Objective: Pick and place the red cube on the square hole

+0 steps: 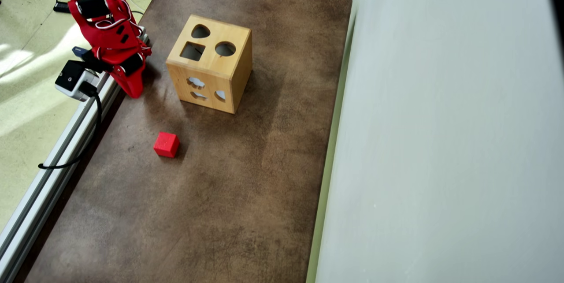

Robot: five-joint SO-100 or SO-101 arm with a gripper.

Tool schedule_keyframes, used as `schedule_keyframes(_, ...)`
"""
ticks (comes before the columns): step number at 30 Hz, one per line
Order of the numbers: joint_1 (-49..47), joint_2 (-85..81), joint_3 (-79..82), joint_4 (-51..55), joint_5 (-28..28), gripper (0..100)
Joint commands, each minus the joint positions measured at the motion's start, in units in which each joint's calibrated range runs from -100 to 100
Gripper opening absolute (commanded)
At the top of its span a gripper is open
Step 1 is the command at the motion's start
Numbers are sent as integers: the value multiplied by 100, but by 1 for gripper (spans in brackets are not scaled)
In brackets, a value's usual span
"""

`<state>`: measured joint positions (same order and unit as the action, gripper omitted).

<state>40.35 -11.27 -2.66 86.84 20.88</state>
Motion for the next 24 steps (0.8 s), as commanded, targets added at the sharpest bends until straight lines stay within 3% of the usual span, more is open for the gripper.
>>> schedule_keyframes(1,-46,452,-74,-164,39,3)
schedule_keyframes(18,-38,1029,-163,-84,39,4)
schedule_keyframes(24,-38,1021,-91,-68,44,20)
